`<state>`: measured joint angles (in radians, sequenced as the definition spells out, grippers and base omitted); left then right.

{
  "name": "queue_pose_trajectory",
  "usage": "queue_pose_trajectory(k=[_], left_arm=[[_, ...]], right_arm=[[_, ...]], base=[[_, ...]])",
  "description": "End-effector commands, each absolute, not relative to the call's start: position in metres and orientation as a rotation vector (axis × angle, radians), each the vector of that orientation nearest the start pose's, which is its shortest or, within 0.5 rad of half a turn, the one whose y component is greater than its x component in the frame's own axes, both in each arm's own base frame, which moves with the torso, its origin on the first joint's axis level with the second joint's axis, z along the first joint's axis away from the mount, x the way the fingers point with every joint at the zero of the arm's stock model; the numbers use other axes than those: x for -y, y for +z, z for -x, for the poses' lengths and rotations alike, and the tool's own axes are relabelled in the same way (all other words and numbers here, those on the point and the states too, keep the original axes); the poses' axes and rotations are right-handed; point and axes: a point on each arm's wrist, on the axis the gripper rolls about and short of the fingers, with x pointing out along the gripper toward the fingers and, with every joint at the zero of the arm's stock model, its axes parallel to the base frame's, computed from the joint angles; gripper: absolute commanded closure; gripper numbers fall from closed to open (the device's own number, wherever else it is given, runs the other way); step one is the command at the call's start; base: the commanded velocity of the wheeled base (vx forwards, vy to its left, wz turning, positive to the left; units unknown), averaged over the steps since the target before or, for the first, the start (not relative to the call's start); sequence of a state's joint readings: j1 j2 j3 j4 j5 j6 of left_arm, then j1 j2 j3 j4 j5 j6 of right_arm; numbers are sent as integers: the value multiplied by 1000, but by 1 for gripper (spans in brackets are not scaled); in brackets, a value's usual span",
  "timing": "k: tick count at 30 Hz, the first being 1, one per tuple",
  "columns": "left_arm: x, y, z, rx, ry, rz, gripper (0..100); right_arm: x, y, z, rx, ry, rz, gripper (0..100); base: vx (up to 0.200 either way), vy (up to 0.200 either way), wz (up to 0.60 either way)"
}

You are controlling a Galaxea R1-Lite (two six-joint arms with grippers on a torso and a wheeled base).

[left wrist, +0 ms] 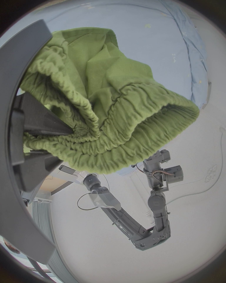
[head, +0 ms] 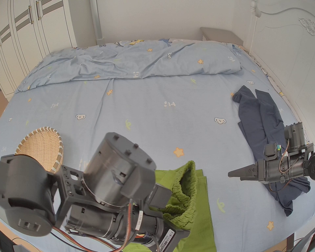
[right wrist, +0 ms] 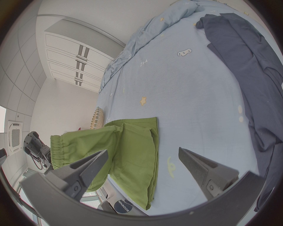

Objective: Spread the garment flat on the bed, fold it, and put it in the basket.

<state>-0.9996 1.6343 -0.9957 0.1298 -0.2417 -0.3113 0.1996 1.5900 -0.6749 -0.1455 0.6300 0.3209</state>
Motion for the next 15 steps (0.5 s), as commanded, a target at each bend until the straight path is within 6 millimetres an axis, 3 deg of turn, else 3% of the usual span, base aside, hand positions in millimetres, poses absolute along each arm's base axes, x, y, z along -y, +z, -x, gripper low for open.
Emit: queue_pose_trajectory(k=[1, 5, 6, 15], left_arm=[[246, 171, -151, -970, -1028, -70, 100], [251, 169, -154, -950, -1041, -78, 100], [252, 166, -155, -948, -1044, -91, 0], [264, 151, -176, -896, -1028, -58, 0]], right_arm=[[-61, 138, -236, -899, 657, -458, 0], [-62, 136, -237, -911, 657, -458, 0], [-62, 136, -237, -911, 657, -458, 0], [-61, 135, -237, -913, 655, -459, 0]], base=[[0, 0, 0], [0, 0, 0], [0, 0, 0], [0, 0, 0]])
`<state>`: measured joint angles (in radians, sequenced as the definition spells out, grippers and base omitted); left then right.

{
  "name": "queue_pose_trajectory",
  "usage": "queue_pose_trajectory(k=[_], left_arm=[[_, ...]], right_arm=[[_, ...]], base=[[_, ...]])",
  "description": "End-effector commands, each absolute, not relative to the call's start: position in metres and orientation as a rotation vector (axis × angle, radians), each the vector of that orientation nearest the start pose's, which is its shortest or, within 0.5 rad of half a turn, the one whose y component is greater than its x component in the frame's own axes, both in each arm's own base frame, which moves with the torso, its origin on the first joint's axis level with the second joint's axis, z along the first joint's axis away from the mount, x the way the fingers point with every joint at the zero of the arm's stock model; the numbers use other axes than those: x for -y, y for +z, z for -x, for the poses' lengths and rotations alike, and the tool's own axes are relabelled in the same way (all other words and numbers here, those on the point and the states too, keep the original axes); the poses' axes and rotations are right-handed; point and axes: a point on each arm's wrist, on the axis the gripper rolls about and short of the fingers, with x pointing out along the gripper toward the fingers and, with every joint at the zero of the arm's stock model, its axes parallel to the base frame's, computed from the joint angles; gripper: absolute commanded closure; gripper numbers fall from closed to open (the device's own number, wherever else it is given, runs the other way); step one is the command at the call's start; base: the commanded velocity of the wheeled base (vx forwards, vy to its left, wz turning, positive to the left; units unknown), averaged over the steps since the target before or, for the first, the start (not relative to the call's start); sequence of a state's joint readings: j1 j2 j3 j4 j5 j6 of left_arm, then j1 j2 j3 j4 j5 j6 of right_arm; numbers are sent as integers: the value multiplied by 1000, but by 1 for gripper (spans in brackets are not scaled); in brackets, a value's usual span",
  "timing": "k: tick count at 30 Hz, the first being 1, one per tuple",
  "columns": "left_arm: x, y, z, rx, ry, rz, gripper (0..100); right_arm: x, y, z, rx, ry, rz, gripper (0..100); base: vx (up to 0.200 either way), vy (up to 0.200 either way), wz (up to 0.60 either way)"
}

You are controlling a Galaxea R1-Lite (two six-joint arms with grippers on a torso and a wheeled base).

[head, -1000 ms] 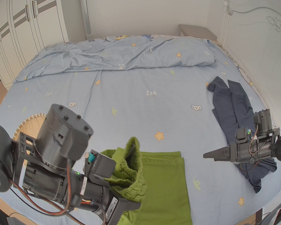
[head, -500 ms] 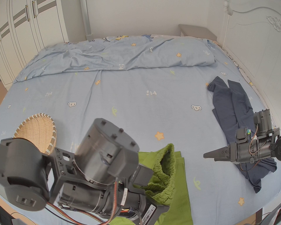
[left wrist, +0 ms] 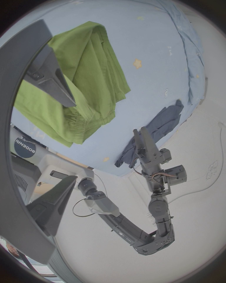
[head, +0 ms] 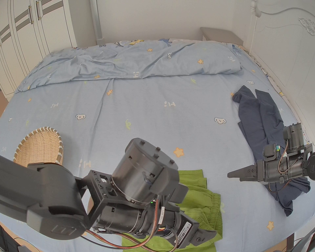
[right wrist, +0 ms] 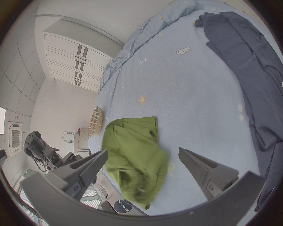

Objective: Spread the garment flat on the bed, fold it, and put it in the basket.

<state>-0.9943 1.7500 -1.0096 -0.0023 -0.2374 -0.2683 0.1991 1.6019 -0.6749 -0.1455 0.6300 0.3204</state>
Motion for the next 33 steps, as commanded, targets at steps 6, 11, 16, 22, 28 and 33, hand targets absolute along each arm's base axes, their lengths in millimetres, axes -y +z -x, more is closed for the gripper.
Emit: queue_pose_trajectory(k=[6, 11, 16, 22, 28, 33], left_arm=[[254, 154, -192, -817, -994, 9, 0], [228, 159, -201, -816, -920, 67, 0], [191, 174, -215, -827, -763, 288, 0], [153, 181, -213, -826, -786, 393, 0], [126, 169, -217, -850, -700, 434, 0], [115, 173, -224, -823, -663, 461, 0]], right_arm=[[-63, 134, -235, -918, 660, -456, 0], [-69, 138, -227, -905, 706, -428, 0], [-91, 145, -210, -879, 834, -329, 0], [-100, 141, -218, -796, 858, -177, 0], [-124, 114, -234, -829, 897, -95, 0], [-143, 100, -238, -807, 921, -57, 0]], base=[[0, 0, 0], [0, 0, 0], [0, 0, 0], [0, 0, 0], [0, 0, 0], [0, 0, 0]])
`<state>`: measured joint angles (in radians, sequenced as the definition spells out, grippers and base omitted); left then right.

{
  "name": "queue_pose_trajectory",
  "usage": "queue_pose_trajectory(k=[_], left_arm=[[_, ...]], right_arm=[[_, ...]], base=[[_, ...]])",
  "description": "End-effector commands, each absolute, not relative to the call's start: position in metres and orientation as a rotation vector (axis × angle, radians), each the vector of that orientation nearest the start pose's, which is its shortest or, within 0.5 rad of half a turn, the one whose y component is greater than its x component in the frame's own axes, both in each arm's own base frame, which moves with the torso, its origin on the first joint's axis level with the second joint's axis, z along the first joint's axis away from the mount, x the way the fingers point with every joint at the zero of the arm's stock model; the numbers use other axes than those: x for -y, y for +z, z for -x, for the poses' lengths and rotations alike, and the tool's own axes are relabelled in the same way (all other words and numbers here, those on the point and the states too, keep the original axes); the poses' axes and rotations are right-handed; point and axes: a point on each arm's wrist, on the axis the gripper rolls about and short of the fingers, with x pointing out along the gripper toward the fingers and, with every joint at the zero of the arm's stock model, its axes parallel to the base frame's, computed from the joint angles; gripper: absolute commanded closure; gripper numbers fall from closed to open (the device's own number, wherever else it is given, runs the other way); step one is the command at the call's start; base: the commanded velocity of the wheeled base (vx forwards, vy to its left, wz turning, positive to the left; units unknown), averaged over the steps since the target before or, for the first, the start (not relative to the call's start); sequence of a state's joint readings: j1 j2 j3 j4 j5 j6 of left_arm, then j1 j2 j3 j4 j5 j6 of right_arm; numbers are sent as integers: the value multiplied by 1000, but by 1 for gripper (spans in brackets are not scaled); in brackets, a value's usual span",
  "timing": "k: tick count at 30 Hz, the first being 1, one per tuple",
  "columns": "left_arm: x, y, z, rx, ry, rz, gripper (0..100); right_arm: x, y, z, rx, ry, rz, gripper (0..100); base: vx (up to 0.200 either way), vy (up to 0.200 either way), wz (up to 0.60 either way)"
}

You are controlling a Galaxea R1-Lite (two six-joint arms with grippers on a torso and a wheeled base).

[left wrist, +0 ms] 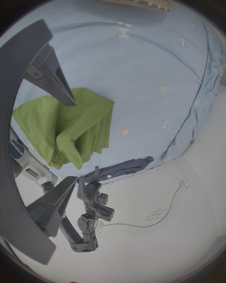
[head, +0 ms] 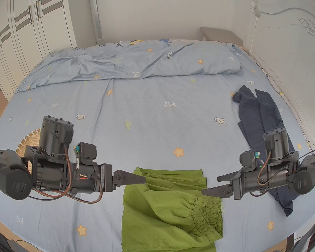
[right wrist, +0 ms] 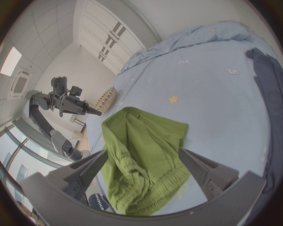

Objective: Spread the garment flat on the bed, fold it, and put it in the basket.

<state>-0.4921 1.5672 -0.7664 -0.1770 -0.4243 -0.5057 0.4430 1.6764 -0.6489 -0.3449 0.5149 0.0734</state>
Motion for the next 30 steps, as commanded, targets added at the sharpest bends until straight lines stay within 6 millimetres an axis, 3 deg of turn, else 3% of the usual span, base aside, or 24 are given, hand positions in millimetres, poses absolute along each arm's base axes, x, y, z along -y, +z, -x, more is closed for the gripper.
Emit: queue_pose_trajectory(k=[1, 14, 15, 30], left_arm=[[113, 175, -226, -814, -667, 467, 0], [112, 176, -229, -793, -671, 474, 0], [112, 177, -229, -791, -672, 474, 0], [112, 176, -229, -794, -673, 474, 0]], right_arm=[[-146, 98, -235, -793, 937, -53, 0], [-150, 92, -221, -781, 978, -36, 0], [-150, 92, -221, -782, 979, -37, 100], [-143, 93, -219, -751, 961, -55, 100]], base=[[0, 0, 0], [0, 0, 0], [0, 0, 0], [0, 0, 0]])
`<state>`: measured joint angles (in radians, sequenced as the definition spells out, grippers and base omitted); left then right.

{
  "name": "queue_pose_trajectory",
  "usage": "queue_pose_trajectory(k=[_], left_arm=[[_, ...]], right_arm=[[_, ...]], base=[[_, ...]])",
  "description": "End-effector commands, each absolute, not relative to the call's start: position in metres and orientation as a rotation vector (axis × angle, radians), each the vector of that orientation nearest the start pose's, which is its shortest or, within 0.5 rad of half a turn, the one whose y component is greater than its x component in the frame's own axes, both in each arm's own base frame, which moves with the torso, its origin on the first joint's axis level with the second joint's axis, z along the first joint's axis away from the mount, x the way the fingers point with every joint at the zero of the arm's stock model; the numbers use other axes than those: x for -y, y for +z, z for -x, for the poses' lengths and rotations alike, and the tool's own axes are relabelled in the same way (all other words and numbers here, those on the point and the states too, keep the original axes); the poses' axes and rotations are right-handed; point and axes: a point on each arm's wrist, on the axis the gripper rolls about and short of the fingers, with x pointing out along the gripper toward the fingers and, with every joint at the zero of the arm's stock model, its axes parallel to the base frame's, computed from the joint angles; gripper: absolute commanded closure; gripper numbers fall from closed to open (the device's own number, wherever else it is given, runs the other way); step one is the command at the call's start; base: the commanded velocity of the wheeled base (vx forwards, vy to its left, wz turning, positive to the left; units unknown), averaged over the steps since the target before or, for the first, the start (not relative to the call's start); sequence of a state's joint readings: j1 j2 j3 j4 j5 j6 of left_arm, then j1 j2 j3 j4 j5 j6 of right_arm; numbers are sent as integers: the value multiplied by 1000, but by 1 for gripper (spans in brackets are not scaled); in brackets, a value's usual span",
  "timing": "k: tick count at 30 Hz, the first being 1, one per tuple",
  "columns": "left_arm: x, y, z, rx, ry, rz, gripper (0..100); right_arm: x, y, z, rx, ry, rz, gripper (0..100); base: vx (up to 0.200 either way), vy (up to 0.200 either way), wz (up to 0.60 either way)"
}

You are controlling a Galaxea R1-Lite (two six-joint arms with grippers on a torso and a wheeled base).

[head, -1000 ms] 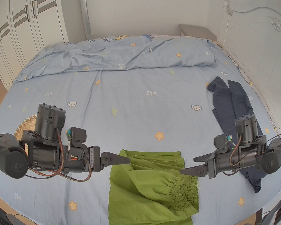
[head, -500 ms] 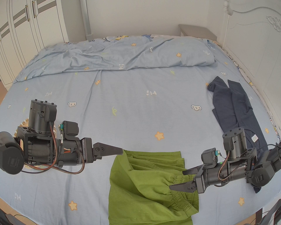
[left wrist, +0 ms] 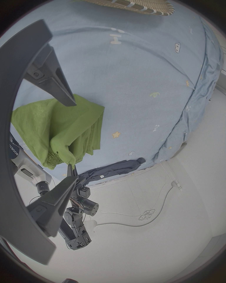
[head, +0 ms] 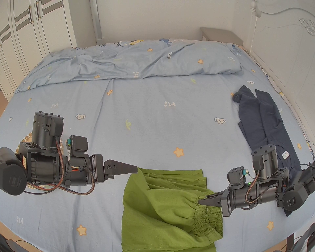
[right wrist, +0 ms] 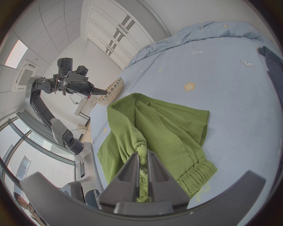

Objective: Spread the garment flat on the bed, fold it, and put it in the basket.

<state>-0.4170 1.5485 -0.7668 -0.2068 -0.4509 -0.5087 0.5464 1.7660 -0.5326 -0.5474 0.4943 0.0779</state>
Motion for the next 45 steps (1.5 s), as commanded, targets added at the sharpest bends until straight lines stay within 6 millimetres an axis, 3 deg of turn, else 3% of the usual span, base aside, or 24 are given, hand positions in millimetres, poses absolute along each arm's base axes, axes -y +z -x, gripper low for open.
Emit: queue_pose_trajectory(k=[1, 6, 11, 20, 26, 27, 35, 37, 39, 42, 45], left_arm=[[112, 176, -229, -794, -673, 474, 0], [111, 176, -230, -792, -670, 476, 0], [111, 176, -230, -794, -670, 476, 0], [112, 175, -228, -798, -675, 472, 0], [112, 168, -231, -832, -684, 479, 0], [112, 167, -232, -837, -689, 483, 0], [96, 154, -232, -911, -746, 547, 0], [83, 123, -235, -1021, -764, 591, 0], [80, 107, -238, -1045, -769, 578, 0], [80, 67, -244, -1092, -790, 487, 0], [83, 51, -247, -1126, -795, 477, 0]], right_arm=[[-143, 93, -219, -751, 961, -55, 100], [-124, 117, -204, -716, 904, -163, 100], [-112, 123, -199, -752, 843, -236, 100], [-98, 101, -195, -924, 765, -266, 100], [-102, 84, -212, -954, 745, -270, 100], [-103, 83, -214, -947, 745, -272, 0], [-102, 81, -218, -917, 740, -279, 0], [-92, 88, -222, -875, 708, -298, 0], [-89, 100, -222, -827, 706, -306, 0], [-87, 129, -222, -737, 707, -345, 0], [-85, 154, -220, -688, 704, -367, 0]], base=[[0, 0, 0], [0, 0, 0], [0, 0, 0], [0, 0, 0], [0, 0, 0], [0, 0, 0], [0, 0, 0], [0, 0, 0], [0, 0, 0], [0, 0, 0], [0, 0, 0]])
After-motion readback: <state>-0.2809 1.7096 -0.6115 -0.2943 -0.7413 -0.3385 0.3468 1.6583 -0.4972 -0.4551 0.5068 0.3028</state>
